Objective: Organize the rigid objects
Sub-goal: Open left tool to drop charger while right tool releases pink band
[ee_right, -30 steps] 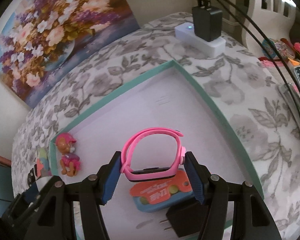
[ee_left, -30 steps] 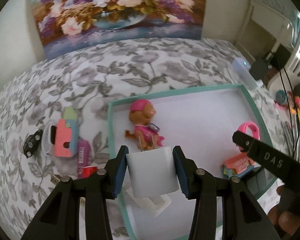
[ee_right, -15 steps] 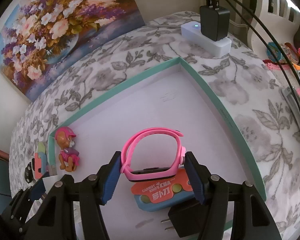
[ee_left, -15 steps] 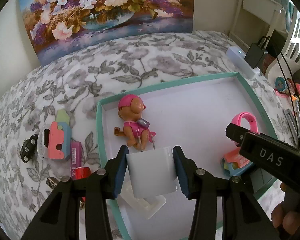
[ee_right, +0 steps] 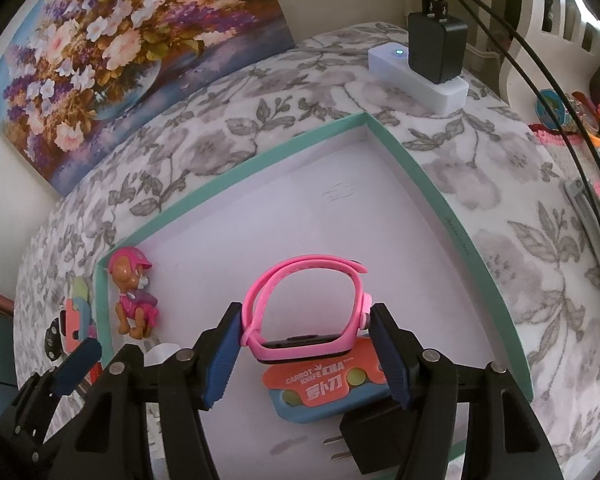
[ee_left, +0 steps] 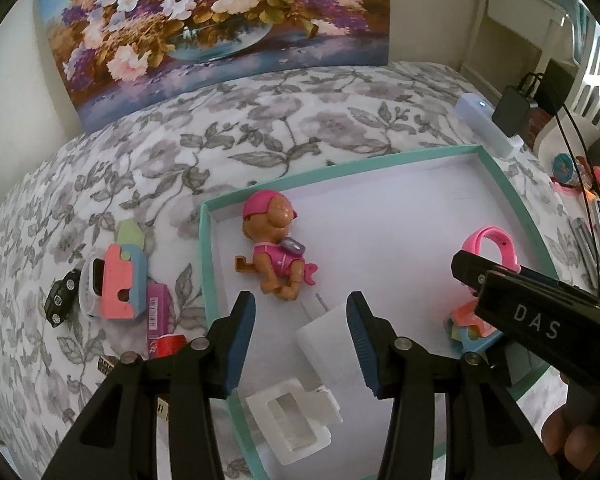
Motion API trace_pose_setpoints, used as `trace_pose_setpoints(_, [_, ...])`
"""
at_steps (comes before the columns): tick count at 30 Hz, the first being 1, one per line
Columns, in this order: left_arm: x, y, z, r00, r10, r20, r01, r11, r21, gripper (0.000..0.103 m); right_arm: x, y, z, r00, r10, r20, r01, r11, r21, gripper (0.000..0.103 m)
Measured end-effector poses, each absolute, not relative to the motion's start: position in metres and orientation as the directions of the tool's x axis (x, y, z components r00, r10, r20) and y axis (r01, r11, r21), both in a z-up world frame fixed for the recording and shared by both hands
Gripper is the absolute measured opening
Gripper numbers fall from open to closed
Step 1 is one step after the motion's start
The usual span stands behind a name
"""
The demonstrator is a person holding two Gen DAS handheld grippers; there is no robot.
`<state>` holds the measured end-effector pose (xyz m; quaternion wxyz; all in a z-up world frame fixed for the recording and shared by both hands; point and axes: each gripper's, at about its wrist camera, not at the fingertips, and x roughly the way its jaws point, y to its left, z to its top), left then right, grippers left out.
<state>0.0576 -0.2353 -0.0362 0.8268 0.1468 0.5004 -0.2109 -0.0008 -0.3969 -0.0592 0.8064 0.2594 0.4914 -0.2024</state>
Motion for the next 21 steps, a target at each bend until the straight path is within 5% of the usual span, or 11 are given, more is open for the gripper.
trace_pose_setpoints(13, [0.069,-0.224,-0.031,0.412,-0.180,-0.893,0.435,0.900,0.019,0.051,0.001,-0.396,-0.060,0.429,-0.079,-0.900,0.578,0.790,0.206,0.077])
trace_pose_setpoints(17, [0.076,-0.215,-0.032,0.407,-0.165,-0.899,0.392,0.920,0.009,0.064,0.001,-0.396,-0.060,0.429,-0.082,-0.900,0.576,0.792,0.202,0.077])
trace_pose_setpoints(21, [0.081,-0.206,-0.031,0.406,-0.158,-0.900,0.349,0.937,-0.007,0.064,0.001,-0.395,-0.060,0.427,-0.088,-0.900,0.575,0.795,0.195,0.083])
